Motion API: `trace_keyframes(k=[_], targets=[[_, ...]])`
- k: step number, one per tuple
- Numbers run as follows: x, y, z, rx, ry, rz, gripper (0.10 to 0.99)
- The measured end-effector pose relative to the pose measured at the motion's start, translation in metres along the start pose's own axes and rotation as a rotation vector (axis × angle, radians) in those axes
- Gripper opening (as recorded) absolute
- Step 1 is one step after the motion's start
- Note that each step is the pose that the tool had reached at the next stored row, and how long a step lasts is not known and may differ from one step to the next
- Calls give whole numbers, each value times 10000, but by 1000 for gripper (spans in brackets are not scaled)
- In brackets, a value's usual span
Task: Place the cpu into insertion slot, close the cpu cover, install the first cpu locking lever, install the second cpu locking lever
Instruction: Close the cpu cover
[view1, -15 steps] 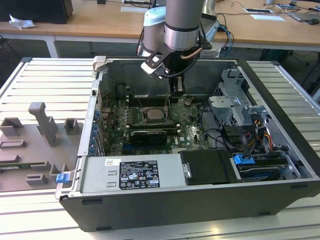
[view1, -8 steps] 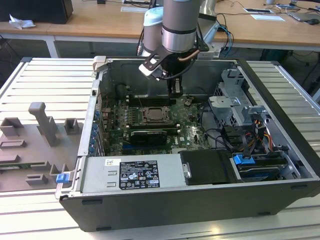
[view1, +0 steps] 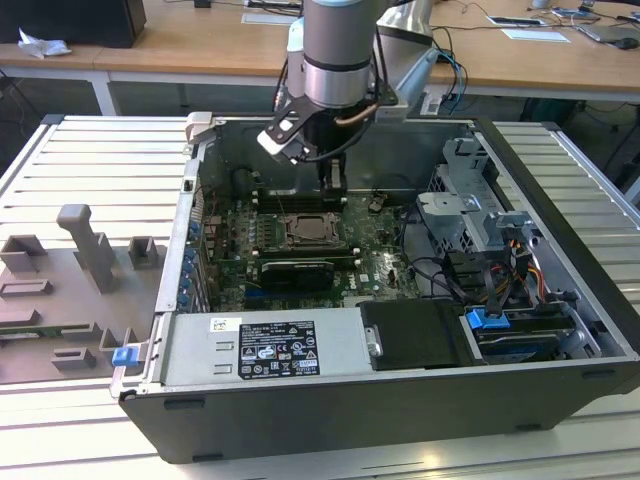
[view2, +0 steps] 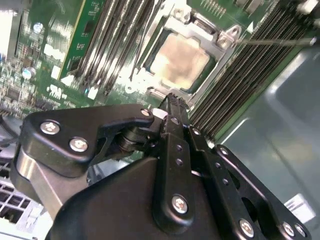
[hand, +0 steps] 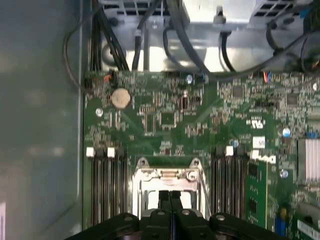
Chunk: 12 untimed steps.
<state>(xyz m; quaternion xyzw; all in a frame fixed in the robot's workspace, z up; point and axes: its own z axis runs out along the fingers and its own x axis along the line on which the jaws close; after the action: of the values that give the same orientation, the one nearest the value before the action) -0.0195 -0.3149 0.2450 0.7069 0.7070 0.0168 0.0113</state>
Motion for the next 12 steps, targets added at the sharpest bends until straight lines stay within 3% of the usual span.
trace_keyframes(k=[12], targets=[[-1, -204, 43, 1, 0, -1, 106]])
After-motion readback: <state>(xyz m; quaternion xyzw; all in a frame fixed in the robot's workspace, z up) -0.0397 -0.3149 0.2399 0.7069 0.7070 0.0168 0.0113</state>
